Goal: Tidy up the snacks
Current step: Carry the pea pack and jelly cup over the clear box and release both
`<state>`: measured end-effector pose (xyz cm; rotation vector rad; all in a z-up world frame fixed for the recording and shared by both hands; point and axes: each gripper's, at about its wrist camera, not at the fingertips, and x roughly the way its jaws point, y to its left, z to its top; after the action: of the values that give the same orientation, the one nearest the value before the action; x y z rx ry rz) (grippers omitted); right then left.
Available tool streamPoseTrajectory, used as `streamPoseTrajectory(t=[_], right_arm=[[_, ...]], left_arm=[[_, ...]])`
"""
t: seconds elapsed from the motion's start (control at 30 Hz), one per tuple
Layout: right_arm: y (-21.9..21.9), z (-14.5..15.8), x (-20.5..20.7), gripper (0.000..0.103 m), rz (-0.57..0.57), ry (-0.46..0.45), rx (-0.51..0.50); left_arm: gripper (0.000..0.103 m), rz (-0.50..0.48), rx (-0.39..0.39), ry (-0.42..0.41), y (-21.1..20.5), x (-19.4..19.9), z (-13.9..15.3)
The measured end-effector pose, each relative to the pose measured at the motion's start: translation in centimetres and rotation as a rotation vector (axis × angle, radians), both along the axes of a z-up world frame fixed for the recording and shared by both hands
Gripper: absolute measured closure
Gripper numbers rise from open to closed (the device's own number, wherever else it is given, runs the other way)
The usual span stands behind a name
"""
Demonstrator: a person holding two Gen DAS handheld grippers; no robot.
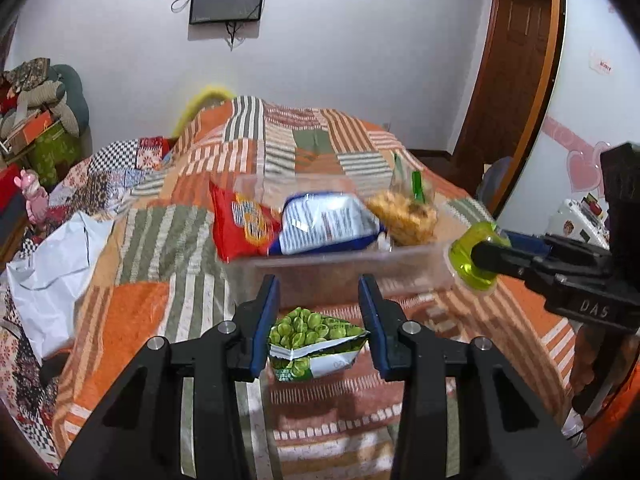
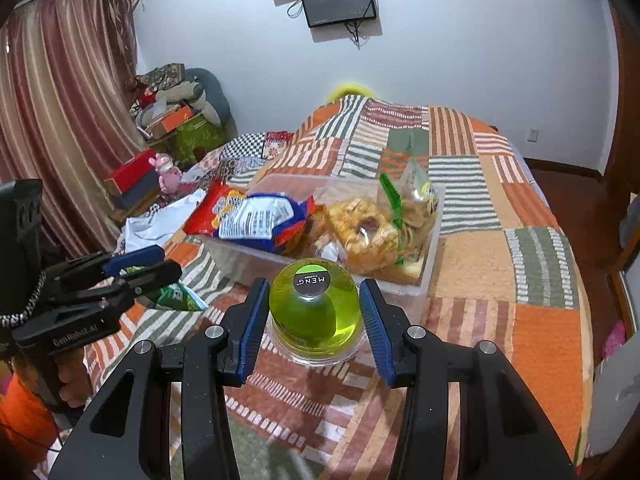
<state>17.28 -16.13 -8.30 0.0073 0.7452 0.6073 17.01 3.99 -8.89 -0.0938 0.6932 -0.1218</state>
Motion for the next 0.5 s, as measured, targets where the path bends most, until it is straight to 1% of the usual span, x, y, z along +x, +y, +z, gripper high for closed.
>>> streamPoseTrajectory(t=[0.23, 0.37, 0.5], right_arm=[[0.7, 1.5, 1.1, 0.060, -0.002, -0.041, 0.009], [1.7, 1.9, 2.1, 0.060, 0.004, -0.062, -0.003], [2.5, 1.9, 3.0, 0.060, 0.011, -0.074, -0.010]], left_arm=[[0.063, 0.002, -0.001, -0.043, 0.2, 2.2, 2.9], [0.063, 0.016, 0.025, -0.072, 0.2, 3.9, 4.1], [0.063, 0.045, 0.051, -0.080, 0.4, 6.1, 4.6]])
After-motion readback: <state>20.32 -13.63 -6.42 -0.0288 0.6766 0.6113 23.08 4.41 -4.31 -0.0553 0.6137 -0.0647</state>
